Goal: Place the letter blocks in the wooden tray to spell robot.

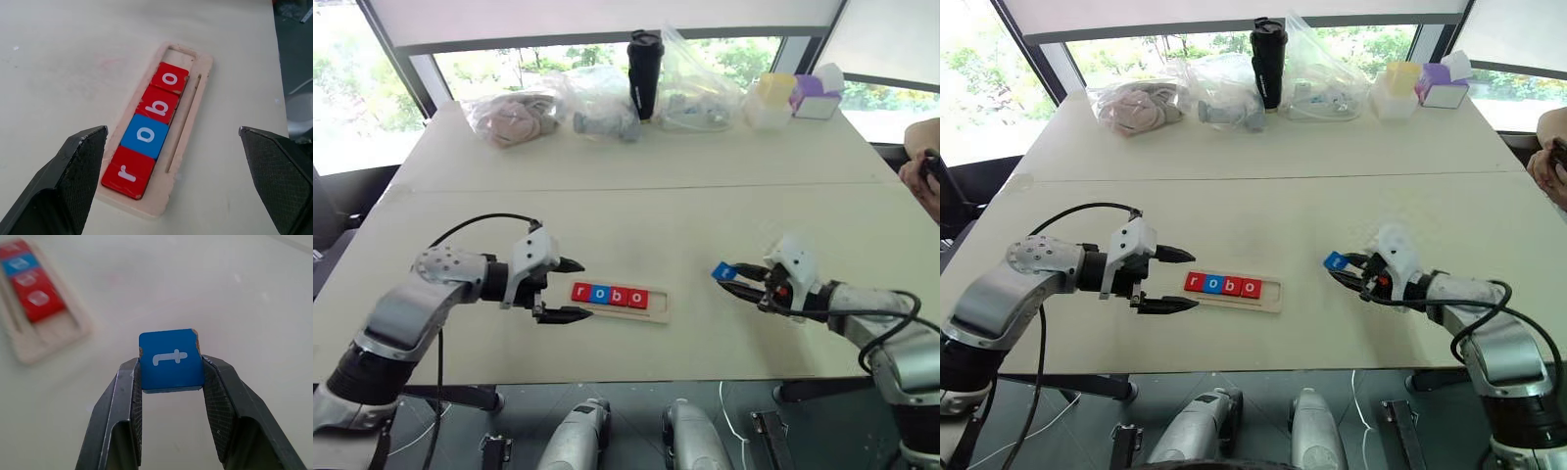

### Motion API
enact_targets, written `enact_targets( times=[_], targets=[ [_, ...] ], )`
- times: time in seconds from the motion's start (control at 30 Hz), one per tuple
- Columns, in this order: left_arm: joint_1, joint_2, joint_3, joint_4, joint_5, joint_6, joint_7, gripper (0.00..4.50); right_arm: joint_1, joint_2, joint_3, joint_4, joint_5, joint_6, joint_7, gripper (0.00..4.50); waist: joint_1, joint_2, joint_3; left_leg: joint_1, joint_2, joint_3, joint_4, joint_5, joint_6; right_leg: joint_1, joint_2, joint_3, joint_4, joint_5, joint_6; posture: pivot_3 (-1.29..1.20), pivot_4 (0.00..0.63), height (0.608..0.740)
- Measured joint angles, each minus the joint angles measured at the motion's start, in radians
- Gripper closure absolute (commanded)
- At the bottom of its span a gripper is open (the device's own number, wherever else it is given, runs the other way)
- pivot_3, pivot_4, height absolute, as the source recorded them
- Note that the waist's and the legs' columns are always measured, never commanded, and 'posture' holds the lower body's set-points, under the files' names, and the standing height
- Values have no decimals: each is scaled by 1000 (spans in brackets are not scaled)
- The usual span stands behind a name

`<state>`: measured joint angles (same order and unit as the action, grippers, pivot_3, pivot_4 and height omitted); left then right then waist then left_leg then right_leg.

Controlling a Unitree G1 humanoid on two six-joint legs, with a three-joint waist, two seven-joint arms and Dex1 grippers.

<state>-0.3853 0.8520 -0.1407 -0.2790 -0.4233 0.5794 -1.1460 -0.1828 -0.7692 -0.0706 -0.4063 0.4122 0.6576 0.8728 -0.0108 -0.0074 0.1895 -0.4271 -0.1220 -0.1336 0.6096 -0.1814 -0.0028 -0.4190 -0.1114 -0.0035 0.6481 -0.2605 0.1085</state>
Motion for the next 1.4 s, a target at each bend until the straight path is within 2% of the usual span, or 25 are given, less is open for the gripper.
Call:
enact_targets(
  times=[0.13,0.5,0.87,1.27,1.33,1.37,1.4],
  targets=[
    [0,0,0,1,1,0,-2,0,-74,-13,126,-37,19,57,51,3344,6,0,0,-1,-1,0,1,0,0,0,-1,0,-1,0,0,0,150,740],
    [14,0,1,-9,0,0,13,0,-176,-13,362,40,-126,-5,89,3344,-1,0,0,-1,-1,0,1,0,0,-1,-1,0,0,0,0,0,150,740],
    [33,-2,1,-22,-1,2,37,0,-224,46,393,137,-178,-46,101,3344,0,0,0,-1,-1,0,1,0,0,-1,-1,0,0,1,2,0,150,740],
    [38,-9,1,-38,-3,5,52,0,-228,67,402,158,-199,-55,119,3344,0,0,0,-1,-1,0,1,0,0,-1,-1,0,0,2,3,0,150,740],
    [38,-9,1,-38,-3,5,56,0,-230,76,403,160,-201,-55,120,2341,0,0,0,-1,-1,0,1,0,0,-1,-1,0,0,2,3,0,150,740],
    [38,-9,1,-38,-3,5,57,0,-232,77,403,162,-202,-55,121,2036,0,0,0,-1,-1,0,1,0,0,-1,-1,0,0,2,3,0,150,740],
    [38,-9,1,-38,-3,5,57,0,-233,79,403,166,-202,-55,121,1480,0,0,0,-1,-1,0,1,0,0,-1,0,0,0,2,3,0,150,740]
  ],
)
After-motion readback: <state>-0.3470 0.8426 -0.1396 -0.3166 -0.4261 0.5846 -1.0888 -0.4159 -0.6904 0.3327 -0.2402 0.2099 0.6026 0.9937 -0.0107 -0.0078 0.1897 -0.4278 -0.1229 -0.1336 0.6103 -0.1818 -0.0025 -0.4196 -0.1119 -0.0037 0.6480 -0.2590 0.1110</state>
